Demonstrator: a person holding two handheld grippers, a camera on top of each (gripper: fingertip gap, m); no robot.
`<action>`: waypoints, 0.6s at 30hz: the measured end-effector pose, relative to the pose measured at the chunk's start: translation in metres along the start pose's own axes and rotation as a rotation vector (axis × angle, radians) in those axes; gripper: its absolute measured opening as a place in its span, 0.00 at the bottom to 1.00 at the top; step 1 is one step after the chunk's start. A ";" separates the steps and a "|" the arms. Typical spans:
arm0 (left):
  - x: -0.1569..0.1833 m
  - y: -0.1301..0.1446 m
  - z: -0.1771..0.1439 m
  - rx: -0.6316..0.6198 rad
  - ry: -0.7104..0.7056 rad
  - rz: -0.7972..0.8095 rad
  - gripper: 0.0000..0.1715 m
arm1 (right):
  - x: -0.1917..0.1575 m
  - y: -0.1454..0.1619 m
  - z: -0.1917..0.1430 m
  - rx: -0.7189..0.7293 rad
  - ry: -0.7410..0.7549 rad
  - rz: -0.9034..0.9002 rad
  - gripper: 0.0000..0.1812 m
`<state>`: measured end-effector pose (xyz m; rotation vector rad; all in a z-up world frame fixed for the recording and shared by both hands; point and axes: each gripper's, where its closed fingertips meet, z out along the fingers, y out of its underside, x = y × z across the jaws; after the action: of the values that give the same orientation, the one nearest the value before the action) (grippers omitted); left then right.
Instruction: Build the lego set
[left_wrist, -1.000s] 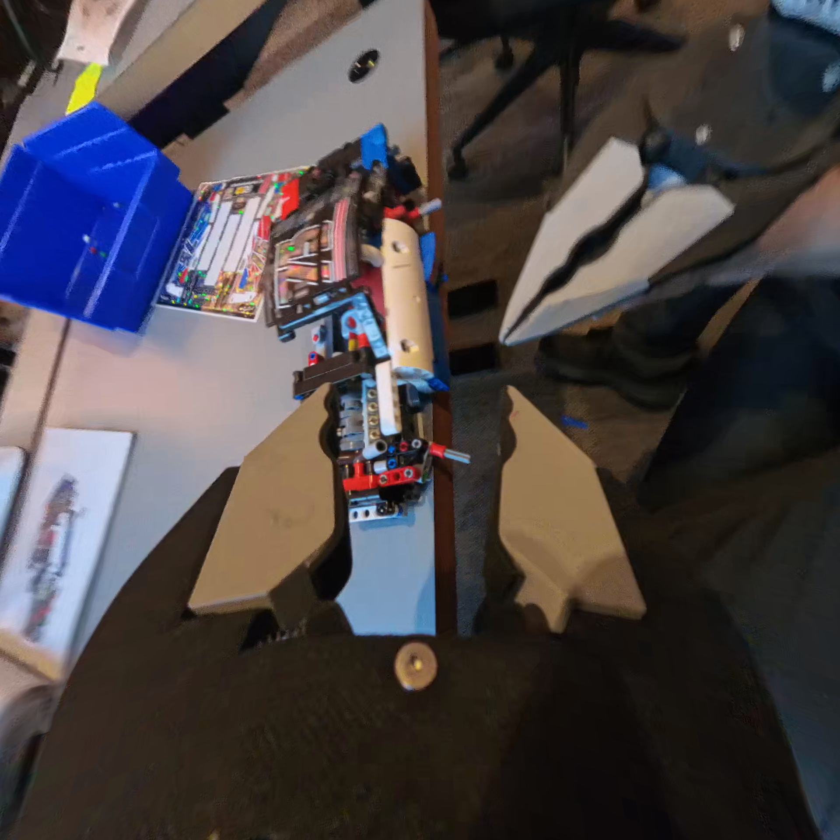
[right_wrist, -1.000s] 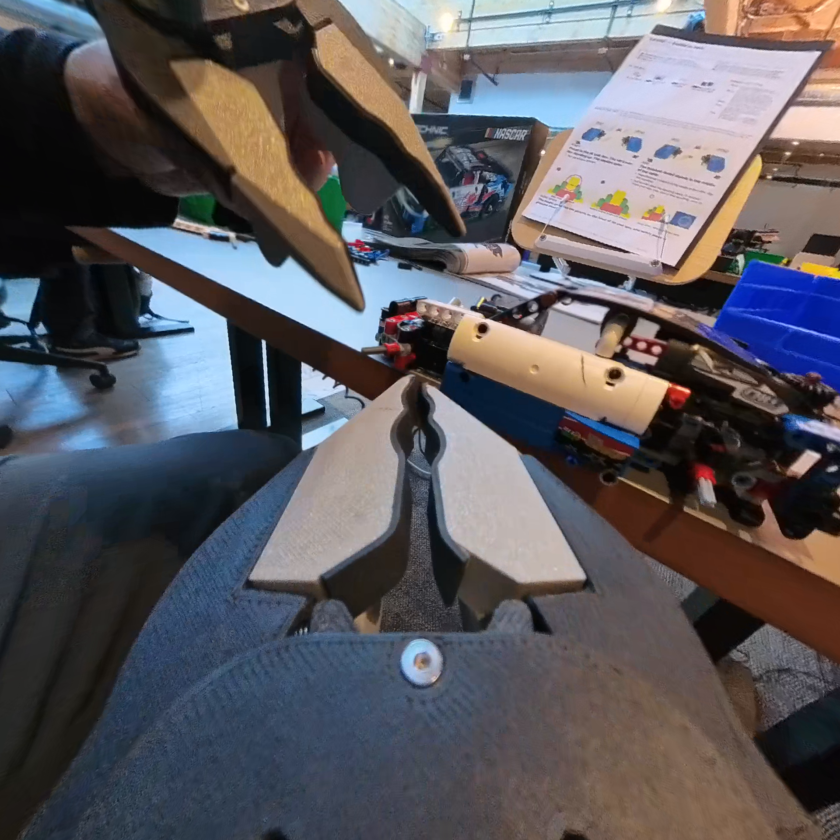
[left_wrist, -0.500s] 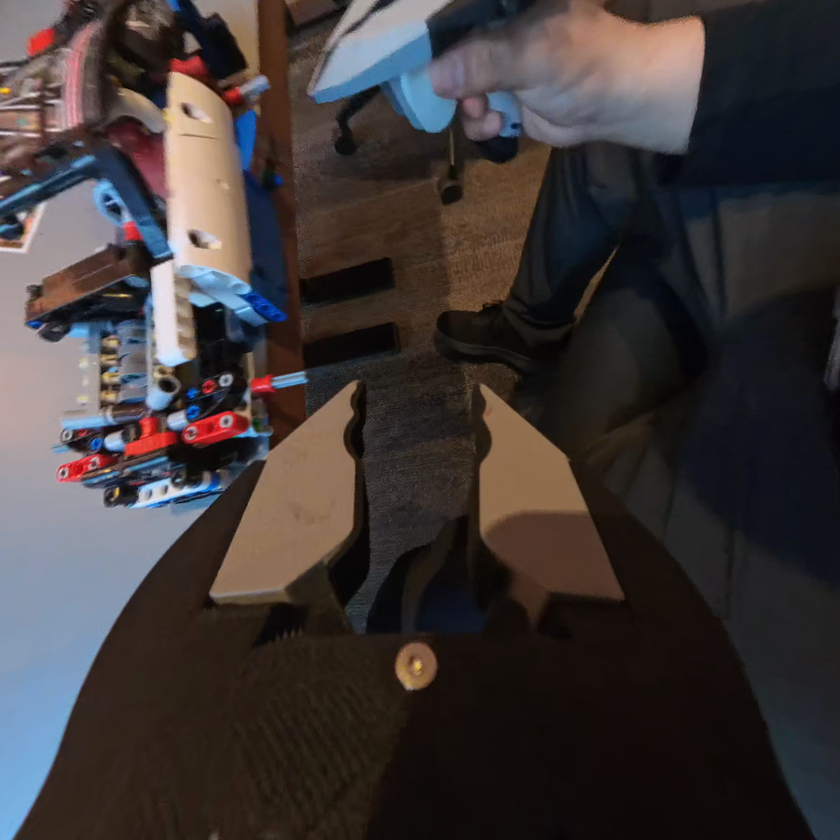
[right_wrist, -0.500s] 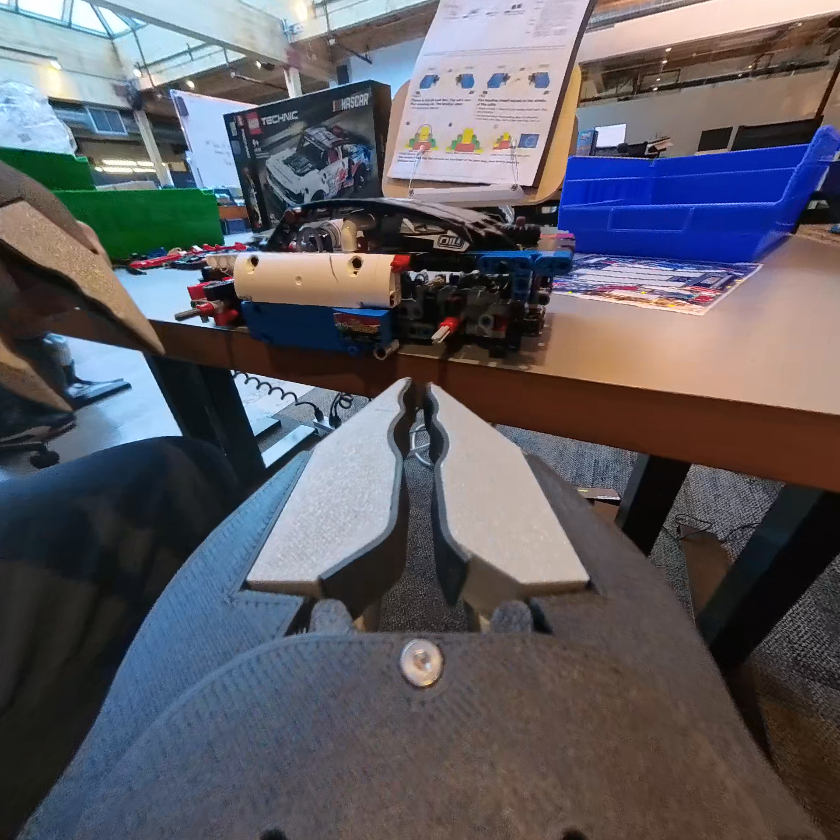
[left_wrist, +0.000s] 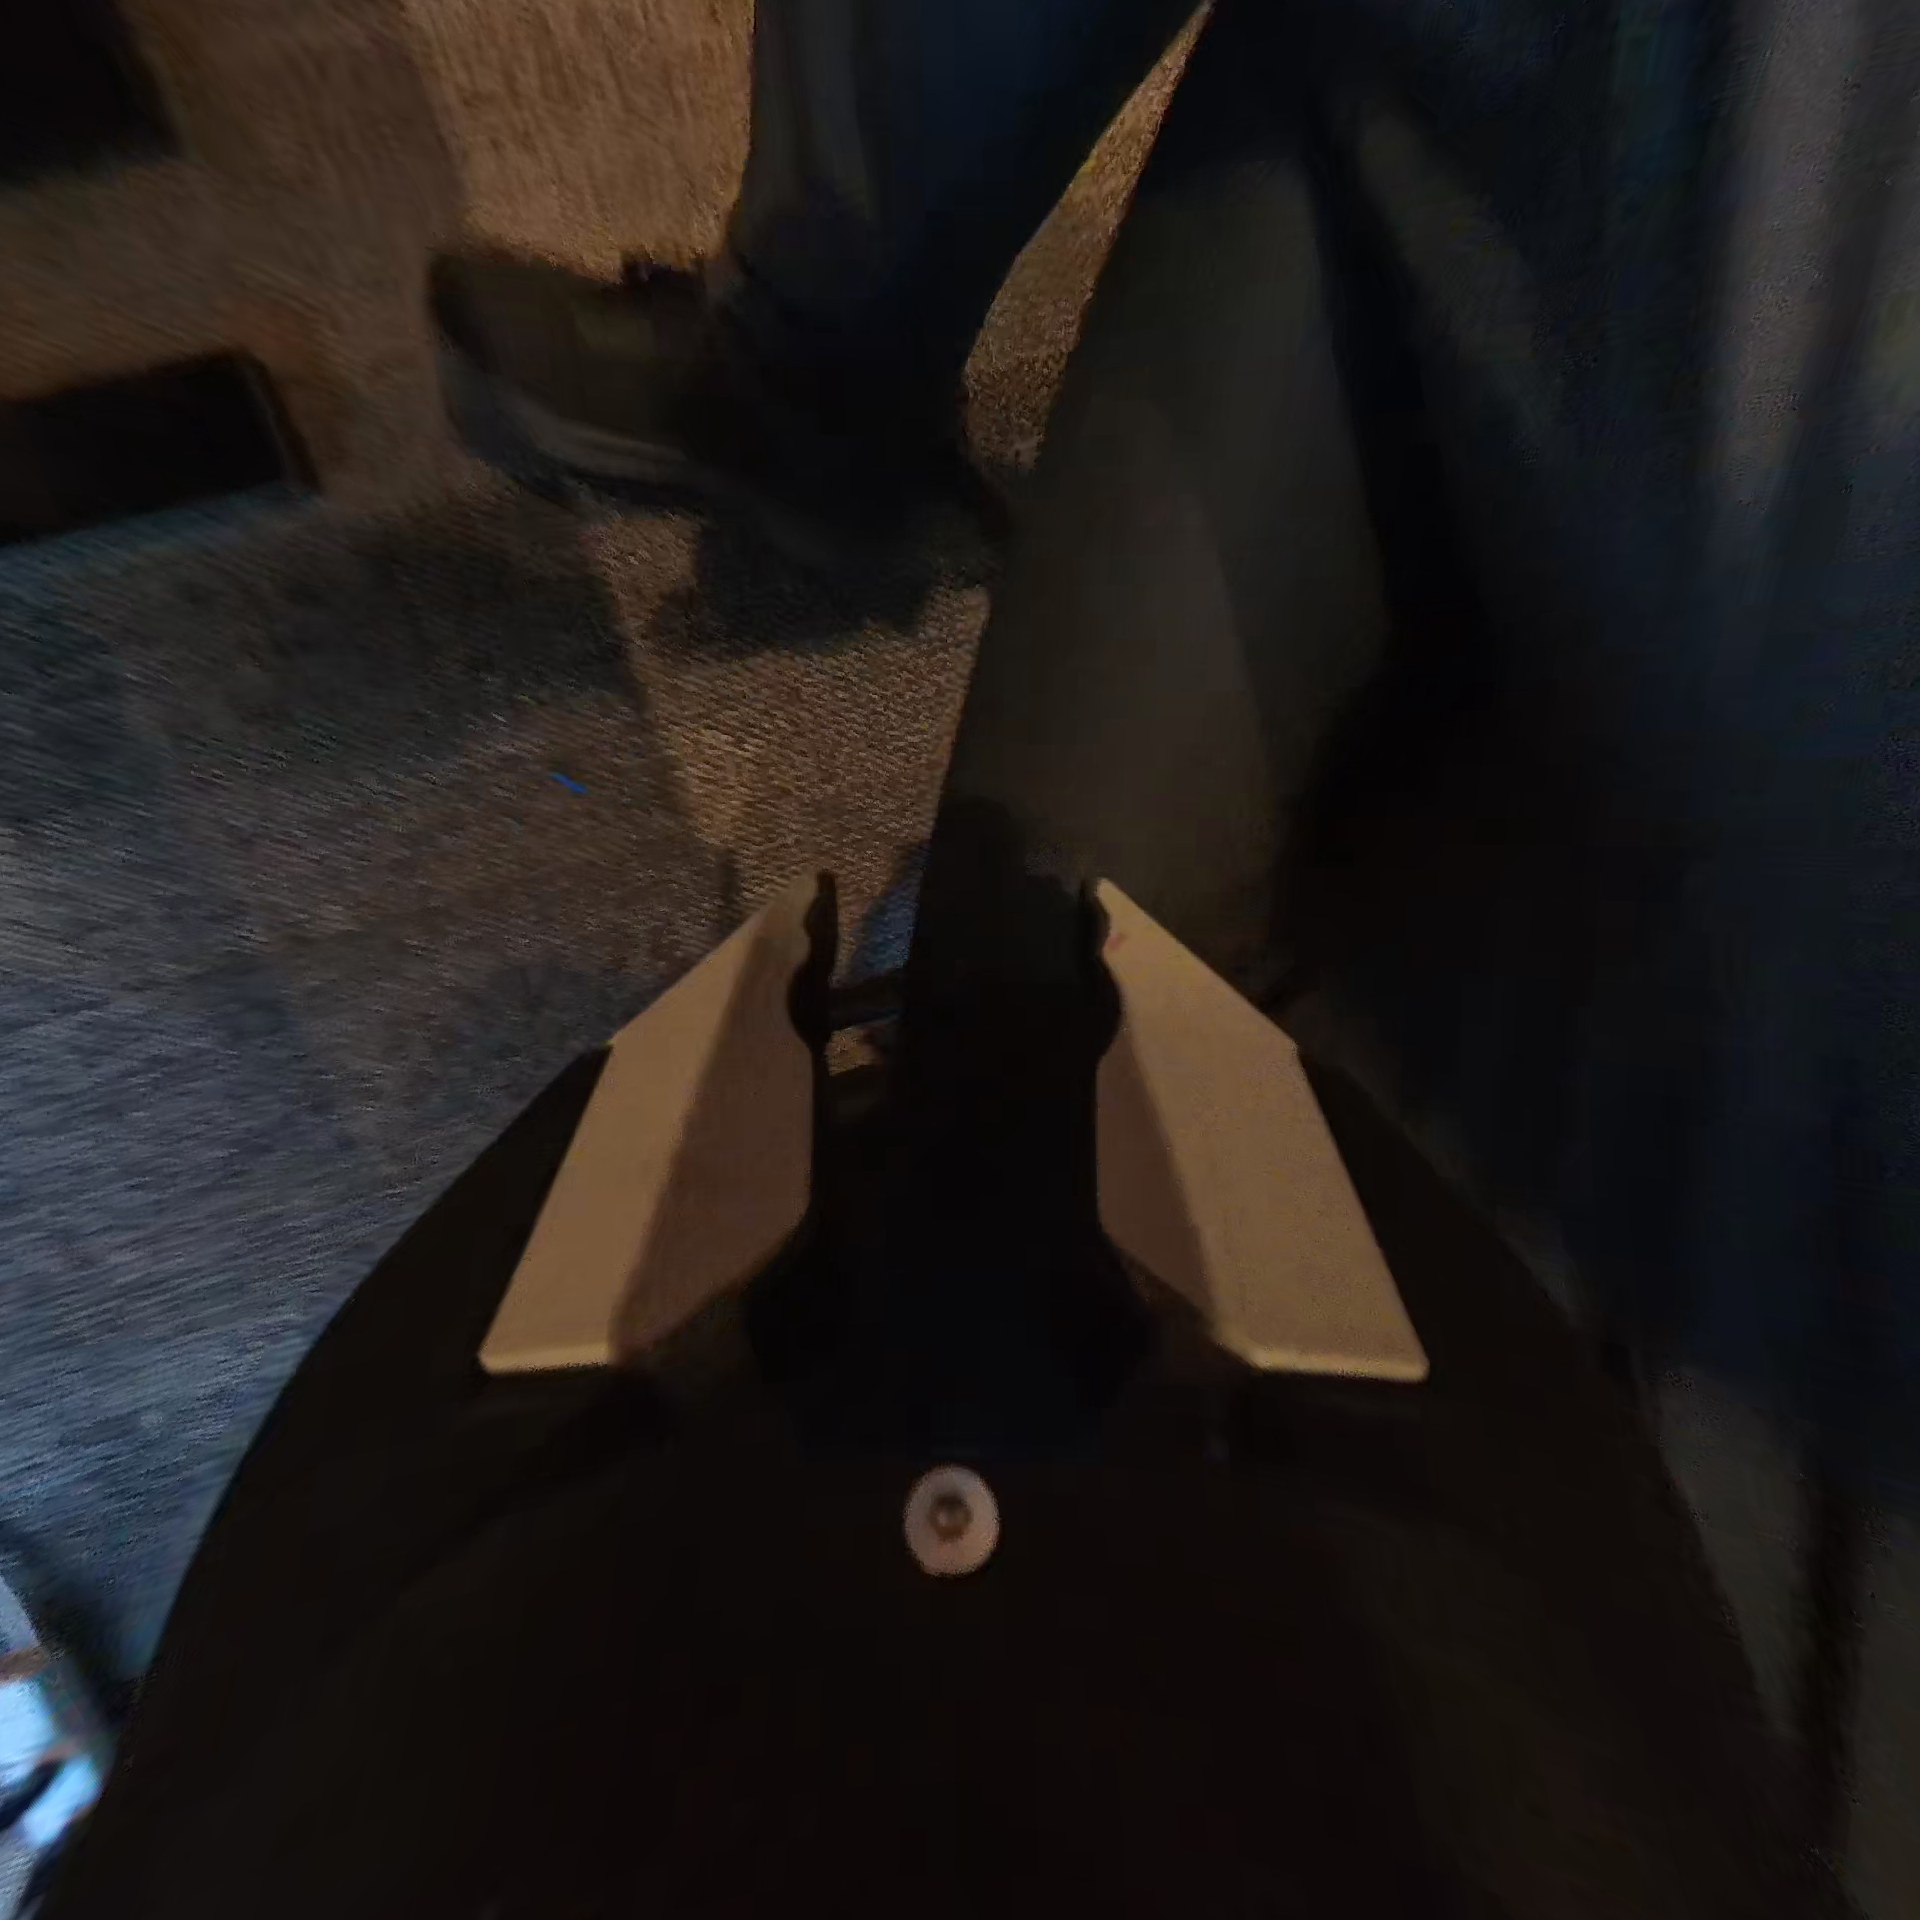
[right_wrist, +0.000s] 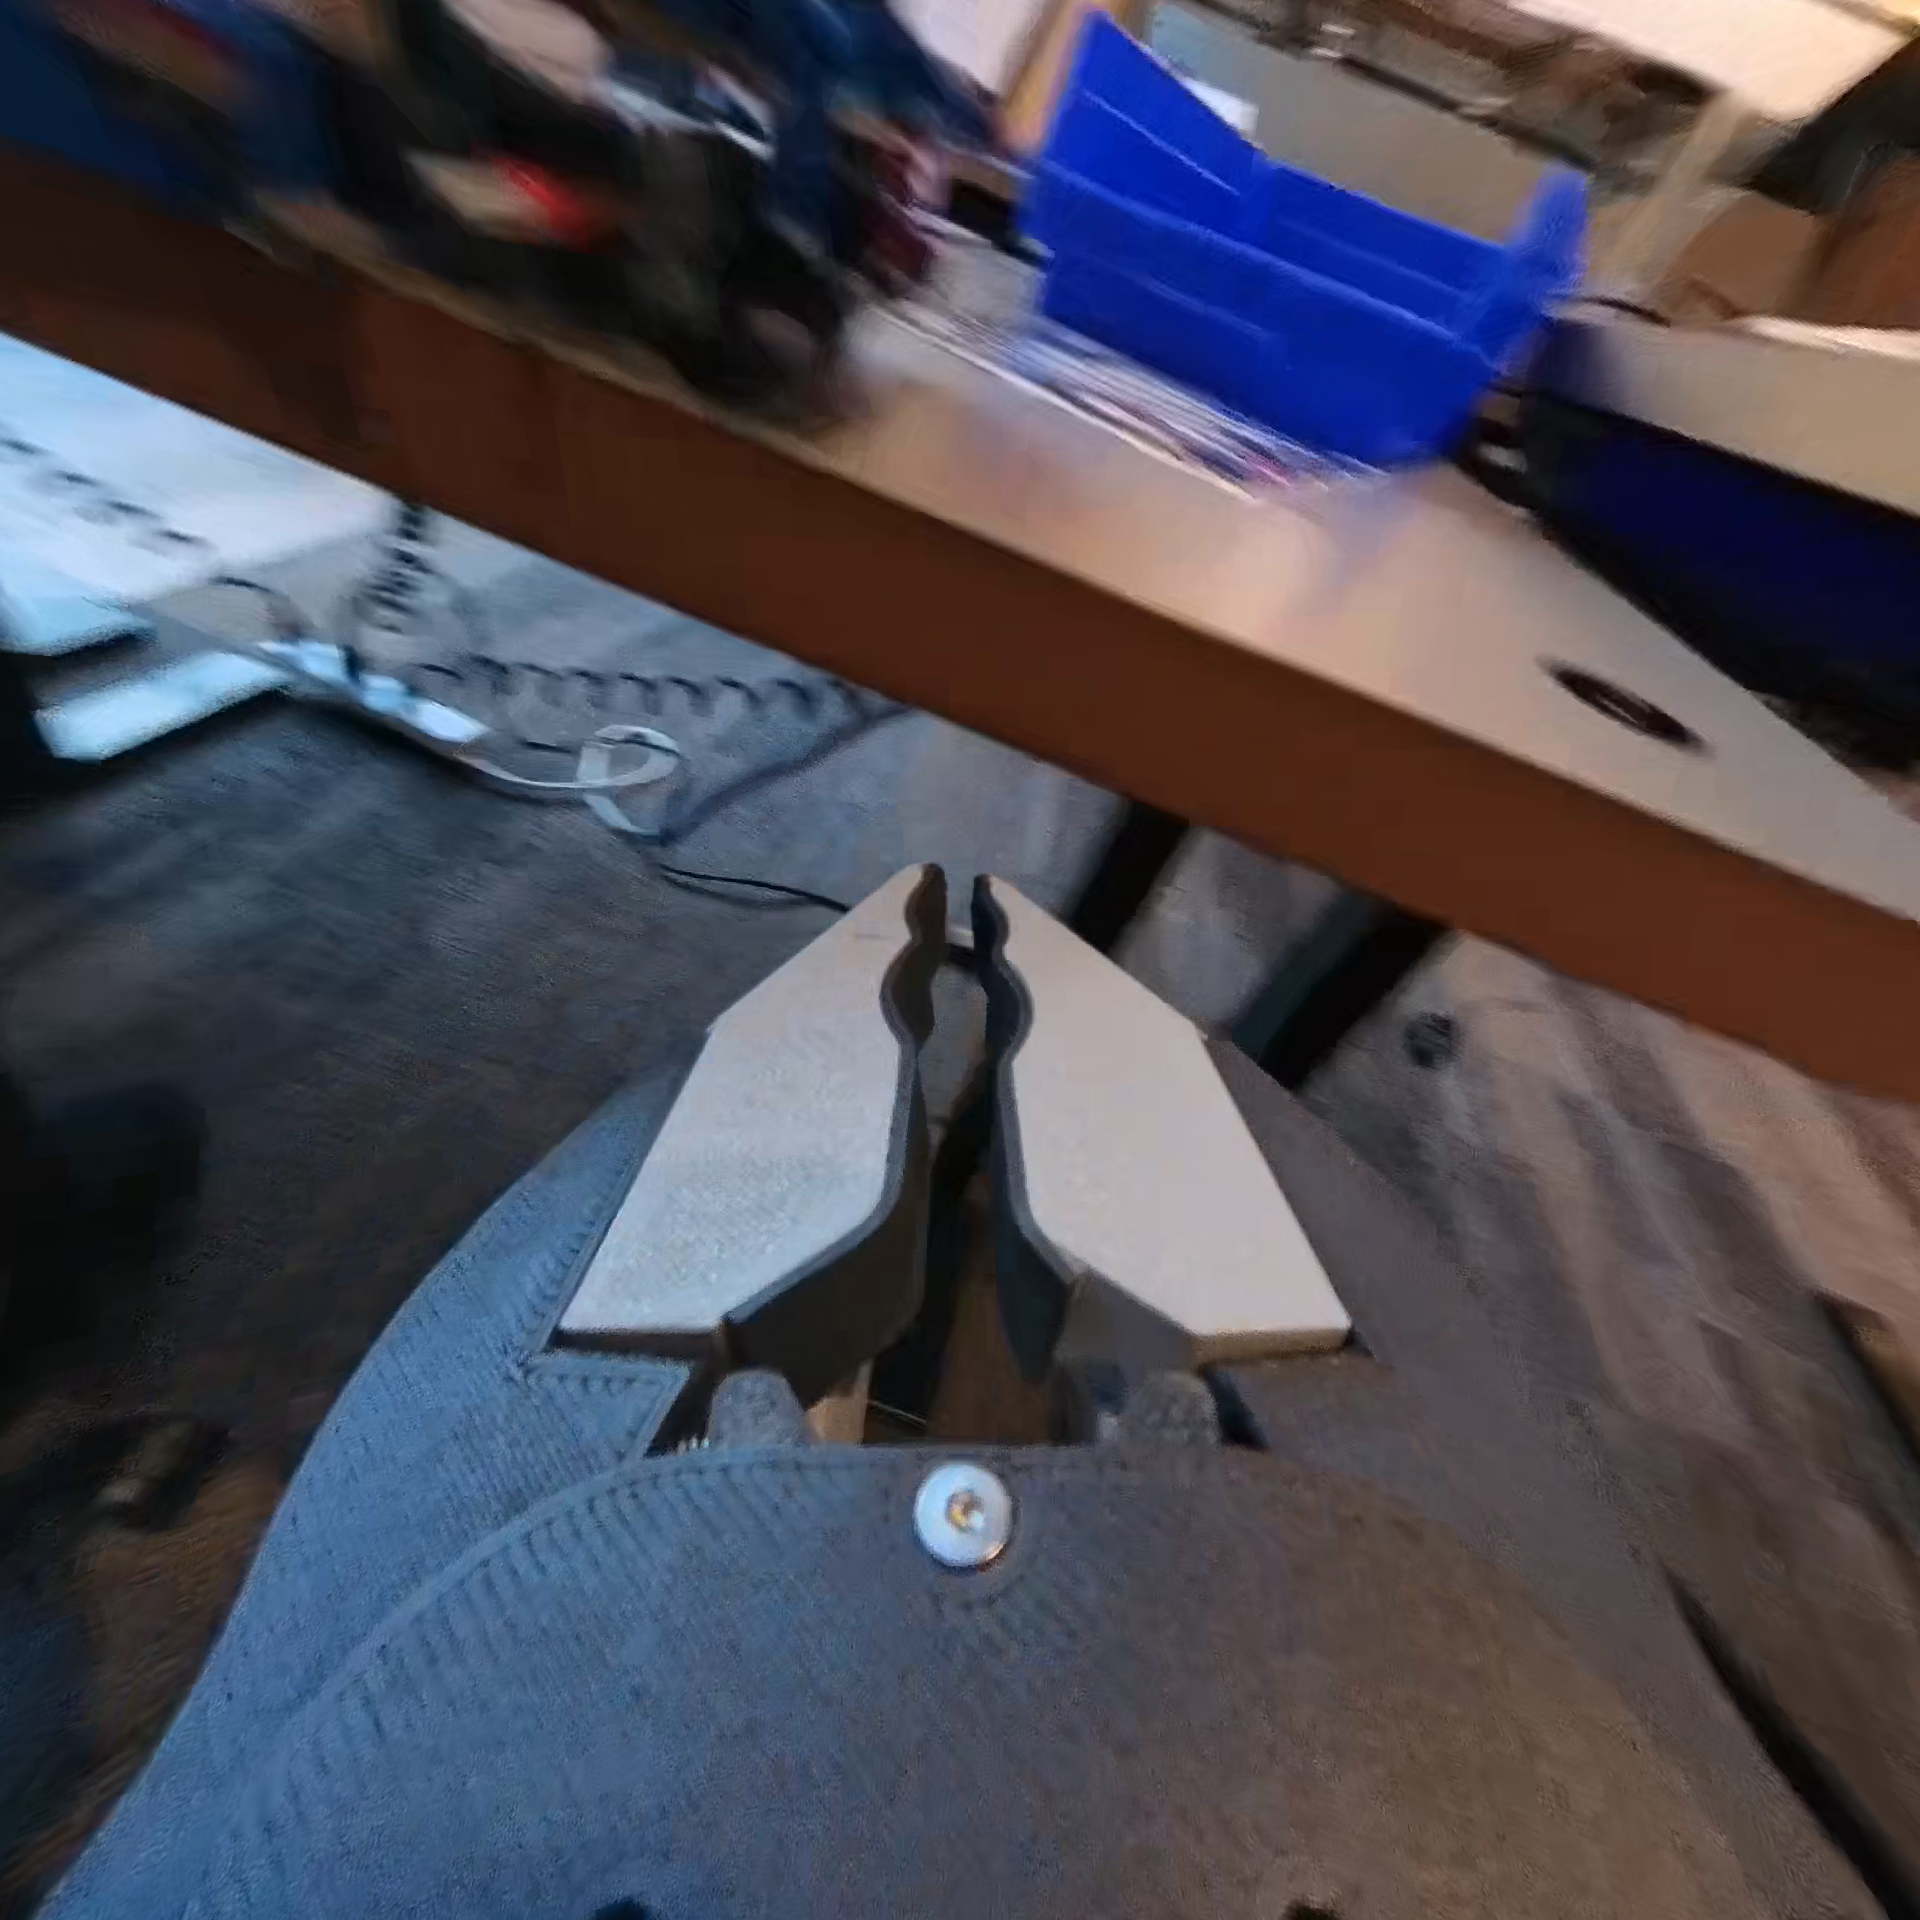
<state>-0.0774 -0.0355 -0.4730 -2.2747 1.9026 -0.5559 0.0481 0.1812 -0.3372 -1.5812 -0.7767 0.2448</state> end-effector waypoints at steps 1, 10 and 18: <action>-0.012 0.003 0.024 -0.021 0.011 -0.048 0.25 | 0.024 0.016 -0.002 -0.015 0.096 -0.010 0.02; -0.162 0.081 0.251 -0.188 -0.045 -0.536 0.24 | 0.103 0.200 0.023 -0.346 0.132 0.603 0.01; -0.259 0.139 0.347 -0.071 -0.263 -0.847 0.13 | 0.224 0.134 -0.009 -0.091 0.248 0.633 0.00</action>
<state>-0.1187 0.1397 -0.8903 -2.9585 0.7938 -0.2286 0.2653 0.3125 -0.3988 -1.8689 -0.0781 0.4631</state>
